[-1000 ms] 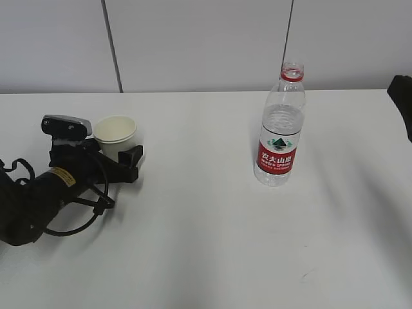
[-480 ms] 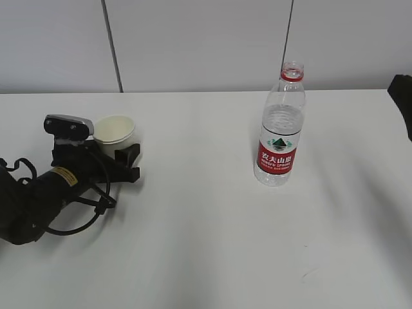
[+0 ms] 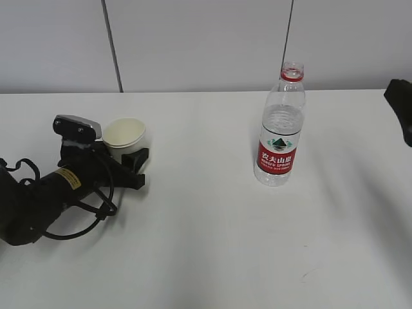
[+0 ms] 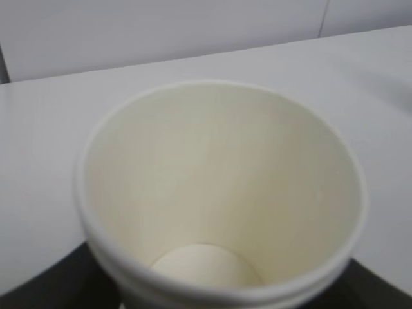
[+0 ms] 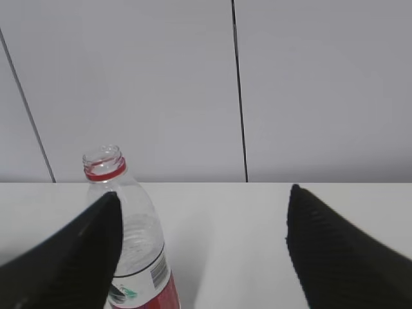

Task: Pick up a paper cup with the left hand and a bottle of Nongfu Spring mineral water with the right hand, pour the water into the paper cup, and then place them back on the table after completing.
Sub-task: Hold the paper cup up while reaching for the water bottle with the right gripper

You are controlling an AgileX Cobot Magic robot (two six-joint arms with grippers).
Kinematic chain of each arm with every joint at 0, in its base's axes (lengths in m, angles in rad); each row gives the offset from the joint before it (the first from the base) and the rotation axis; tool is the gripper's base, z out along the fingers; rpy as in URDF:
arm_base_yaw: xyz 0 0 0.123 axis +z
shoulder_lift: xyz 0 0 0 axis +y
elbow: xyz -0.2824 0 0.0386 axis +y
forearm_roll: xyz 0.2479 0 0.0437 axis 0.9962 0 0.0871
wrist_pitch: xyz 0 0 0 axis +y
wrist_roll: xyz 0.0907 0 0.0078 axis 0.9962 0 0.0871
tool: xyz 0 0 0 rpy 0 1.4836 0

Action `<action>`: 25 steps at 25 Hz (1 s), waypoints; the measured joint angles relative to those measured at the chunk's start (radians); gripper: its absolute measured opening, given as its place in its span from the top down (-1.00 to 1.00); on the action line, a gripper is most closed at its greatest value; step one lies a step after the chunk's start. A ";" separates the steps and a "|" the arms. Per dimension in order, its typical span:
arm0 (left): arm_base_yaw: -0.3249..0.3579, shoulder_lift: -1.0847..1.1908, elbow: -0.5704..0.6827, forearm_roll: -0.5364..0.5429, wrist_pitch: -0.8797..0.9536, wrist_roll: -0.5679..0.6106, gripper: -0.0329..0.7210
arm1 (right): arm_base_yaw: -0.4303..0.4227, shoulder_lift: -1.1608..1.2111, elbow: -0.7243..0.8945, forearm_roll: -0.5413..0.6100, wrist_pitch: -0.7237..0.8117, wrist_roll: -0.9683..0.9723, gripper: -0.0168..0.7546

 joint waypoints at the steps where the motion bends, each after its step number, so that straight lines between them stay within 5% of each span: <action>1: 0.000 0.000 0.000 0.015 0.000 0.000 -0.25 | 0.000 0.016 0.000 0.000 -0.002 0.000 -0.56; 7: 0.000 0.000 0.000 0.054 -0.003 0.000 -0.24 | 0.000 0.139 0.000 -0.003 -0.044 0.000 -0.56; 25: 0.000 0.000 0.000 0.062 -0.003 0.000 -0.24 | 0.000 0.634 -0.141 -0.247 -0.298 0.072 -0.76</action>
